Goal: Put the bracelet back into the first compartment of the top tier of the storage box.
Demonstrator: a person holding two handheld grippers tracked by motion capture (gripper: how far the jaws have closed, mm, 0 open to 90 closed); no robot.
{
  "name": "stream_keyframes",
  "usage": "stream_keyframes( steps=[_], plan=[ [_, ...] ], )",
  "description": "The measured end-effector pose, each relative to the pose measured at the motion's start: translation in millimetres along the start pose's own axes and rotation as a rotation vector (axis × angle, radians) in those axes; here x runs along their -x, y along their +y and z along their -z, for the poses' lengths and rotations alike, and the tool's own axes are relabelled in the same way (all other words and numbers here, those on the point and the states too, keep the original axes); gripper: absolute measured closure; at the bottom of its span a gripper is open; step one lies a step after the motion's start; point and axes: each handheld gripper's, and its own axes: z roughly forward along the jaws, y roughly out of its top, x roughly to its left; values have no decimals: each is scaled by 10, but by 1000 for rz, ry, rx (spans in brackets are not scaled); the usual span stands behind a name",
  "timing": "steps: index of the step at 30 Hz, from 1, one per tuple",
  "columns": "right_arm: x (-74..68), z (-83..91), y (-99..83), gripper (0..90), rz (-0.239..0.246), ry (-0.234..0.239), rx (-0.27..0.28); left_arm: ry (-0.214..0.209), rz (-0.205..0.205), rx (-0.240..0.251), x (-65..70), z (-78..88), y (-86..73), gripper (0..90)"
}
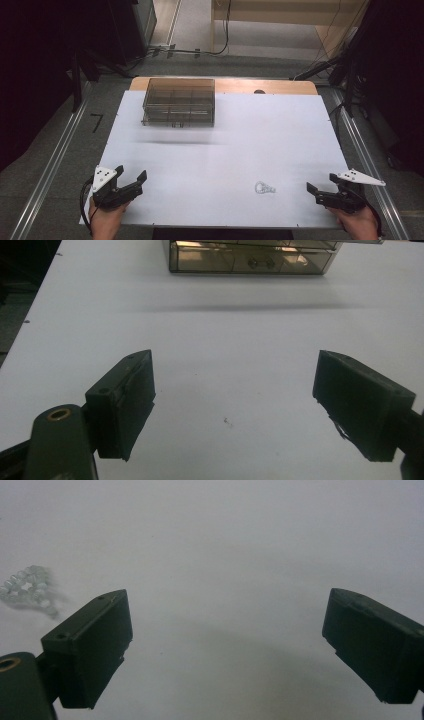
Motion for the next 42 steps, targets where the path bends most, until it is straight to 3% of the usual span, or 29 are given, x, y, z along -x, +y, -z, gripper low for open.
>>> stream_keyframes(
  steps=[21, 24, 42],
  plan=[
    [-58, 1, 11, 56, 15, 36, 2, -3, 3, -4, -2, -6, 3, 172],
    [-78, 8, 7, 109, 17, 33, 5, -4, 4, -5, -2, -8, 2, 172],
    [-202, -42, 31, 125, 48, 77, -12, -11, 12, -8, -9, -14, 0, 173]
  ],
)
